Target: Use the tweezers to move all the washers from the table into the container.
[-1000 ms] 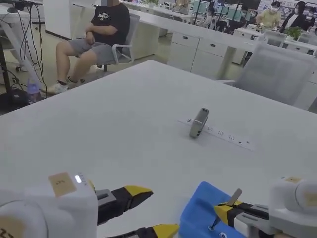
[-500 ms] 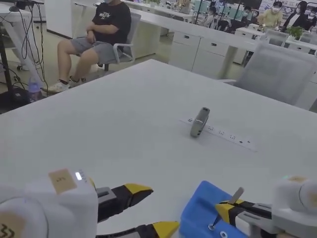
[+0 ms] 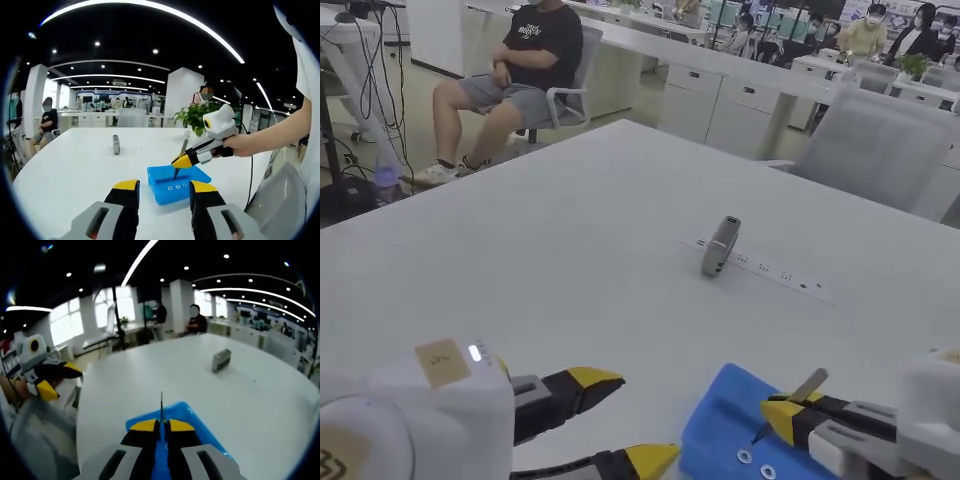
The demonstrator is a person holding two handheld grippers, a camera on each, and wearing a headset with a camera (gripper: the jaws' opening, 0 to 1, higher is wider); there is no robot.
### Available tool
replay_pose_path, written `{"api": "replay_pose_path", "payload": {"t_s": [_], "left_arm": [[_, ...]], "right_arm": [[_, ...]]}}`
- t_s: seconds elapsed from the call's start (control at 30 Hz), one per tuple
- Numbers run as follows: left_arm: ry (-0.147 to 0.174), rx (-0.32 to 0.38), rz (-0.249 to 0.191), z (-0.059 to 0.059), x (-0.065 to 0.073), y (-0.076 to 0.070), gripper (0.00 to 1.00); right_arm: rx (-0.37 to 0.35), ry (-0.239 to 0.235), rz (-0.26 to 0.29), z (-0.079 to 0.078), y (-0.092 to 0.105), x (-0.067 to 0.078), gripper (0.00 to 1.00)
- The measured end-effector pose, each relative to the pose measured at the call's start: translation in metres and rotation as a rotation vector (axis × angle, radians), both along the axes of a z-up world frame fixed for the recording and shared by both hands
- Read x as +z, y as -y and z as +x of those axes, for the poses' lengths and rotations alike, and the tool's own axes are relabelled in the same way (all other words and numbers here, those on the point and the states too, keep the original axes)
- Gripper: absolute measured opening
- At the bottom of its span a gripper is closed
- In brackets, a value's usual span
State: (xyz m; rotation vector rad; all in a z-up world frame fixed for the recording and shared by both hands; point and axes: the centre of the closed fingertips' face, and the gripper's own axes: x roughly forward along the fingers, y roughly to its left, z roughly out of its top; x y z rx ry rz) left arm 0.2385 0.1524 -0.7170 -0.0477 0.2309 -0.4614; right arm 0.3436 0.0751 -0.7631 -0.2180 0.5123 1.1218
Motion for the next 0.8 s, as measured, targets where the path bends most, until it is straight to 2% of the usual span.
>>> {"api": "replay_pose_path", "payload": {"t_s": [0.13, 0.23, 0.4, 0.53, 0.63, 0.8], "left_arm": [[-0.010, -0.010, 0.005, 0.000, -0.002, 0.002, 0.42], [-0.009, -0.015, 0.012, 0.000, -0.003, 0.003, 0.43], [-0.014, -0.022, 0.009, 0.000, -0.003, 0.004, 0.45], [-0.017, -0.022, 0.009, 0.000, -0.004, 0.004, 0.46], [-0.019, -0.022, 0.003, 0.000, -0.004, 0.004, 0.47], [-0.025, -0.027, 0.008, 0.000, -0.006, 0.005, 0.48]], "right_arm": [[0.017, -0.003, 0.031, -0.010, -0.002, 0.012, 0.04], [0.041, -0.006, 0.051, -0.024, -0.006, 0.020, 0.04], [0.091, -0.028, 0.064, -0.046, -0.012, 0.021, 0.04], [0.143, -0.080, 0.058, -0.069, -0.017, 0.009, 0.04], [0.163, -0.131, 0.052, -0.085, -0.019, -0.007, 0.04], [0.193, -0.172, 0.018, -0.103, -0.020, -0.027, 0.04]]}}
